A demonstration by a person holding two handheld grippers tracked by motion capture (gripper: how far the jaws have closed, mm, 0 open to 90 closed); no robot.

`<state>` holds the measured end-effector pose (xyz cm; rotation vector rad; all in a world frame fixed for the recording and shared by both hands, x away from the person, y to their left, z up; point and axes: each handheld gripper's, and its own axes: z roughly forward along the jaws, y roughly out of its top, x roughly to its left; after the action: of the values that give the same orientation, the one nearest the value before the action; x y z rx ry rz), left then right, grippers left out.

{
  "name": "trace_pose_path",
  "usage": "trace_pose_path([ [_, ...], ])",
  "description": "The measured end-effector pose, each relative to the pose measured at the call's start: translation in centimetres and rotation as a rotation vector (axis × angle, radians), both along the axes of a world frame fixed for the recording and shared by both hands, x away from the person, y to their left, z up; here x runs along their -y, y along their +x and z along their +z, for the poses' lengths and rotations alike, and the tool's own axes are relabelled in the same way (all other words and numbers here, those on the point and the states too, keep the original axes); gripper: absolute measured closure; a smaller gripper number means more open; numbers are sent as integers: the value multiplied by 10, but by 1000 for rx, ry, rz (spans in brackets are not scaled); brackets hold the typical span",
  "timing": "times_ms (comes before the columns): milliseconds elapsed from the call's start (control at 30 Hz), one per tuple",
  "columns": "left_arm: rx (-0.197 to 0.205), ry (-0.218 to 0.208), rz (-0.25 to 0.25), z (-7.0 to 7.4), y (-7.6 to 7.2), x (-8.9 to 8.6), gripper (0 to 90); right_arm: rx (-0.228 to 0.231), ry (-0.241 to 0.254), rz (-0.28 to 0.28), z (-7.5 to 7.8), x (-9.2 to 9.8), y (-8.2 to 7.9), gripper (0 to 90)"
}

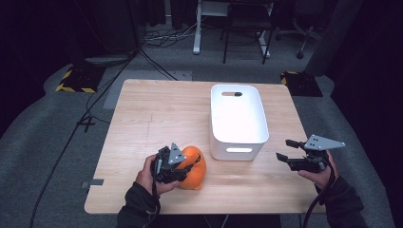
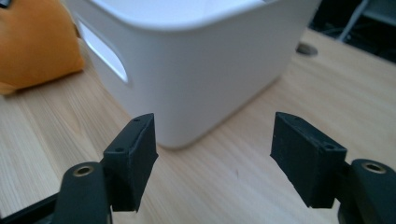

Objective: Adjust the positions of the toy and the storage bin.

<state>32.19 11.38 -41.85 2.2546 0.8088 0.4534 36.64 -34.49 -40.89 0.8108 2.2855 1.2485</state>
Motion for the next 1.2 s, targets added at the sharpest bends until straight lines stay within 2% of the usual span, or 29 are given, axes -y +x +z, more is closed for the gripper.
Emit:
trace_pose_path([
  [33, 7, 9, 17, 0, 0, -3, 463, 0, 0, 0, 0, 0, 0, 316],
  [67, 10, 8, 16, 0, 2, -5, 462, 26, 4, 20, 13, -10, 2, 316],
  [100, 4, 2, 18, 0, 3, -8, 462, 26, 4, 20, 13, -10, 2, 316],
  [167, 1, -9, 29, -1, 5, -14, 462, 39, 19, 53, 24, -18, 6, 321],
  [200, 2, -8, 36, -1, 7, -19, 461, 51, 9, 69, 33, -29, 8, 321],
  [367, 2, -7, 48, -2, 8, -29, 457, 61, 13, 116, 44, -46, 11, 322],
  [467, 1, -30, 43, -4, 9, -37, 454, 57, 3, 149, 47, -58, 13, 323],
  [633, 0, -41, 42, -7, 9, -38, 453, 25, -27, 203, 44, -81, 21, 347],
  [667, 0, -43, 42, -8, 9, -38, 453, 12, -48, 222, 41, -89, 25, 390],
  [800, 3, -48, 45, -9, 9, -37, 452, -12, -73, 237, 35, -99, 31, 420],
  [900, -1, -64, 45, -11, 9, -36, 448, -50, -83, 260, 28, -107, 37, 479],
  [933, -1, -63, 43, -12, 9, -36, 444, -70, -97, 282, 25, -112, 38, 540],
  [967, -1, -65, 42, -12, 10, -36, 444, -70, -97, 282, 25, -112, 38, 540],
  [1033, -1, -72, 44, -13, 10, -36, 441, -62, -125, 300, 22, -116, 38, 585],
  [1067, -5, -82, 46, -13, 9, -35, 438, -71, -132, 305, 19, -119, 38, 629],
  [1133, -7, -85, 46, -14, 9, -35, 437, -73, -138, 303, 19, -120, 38, 644],
  [1200, -3, -83, 43, -14, 9, -34, 436, -73, -150, 325, 18, -123, 39, 697],
])
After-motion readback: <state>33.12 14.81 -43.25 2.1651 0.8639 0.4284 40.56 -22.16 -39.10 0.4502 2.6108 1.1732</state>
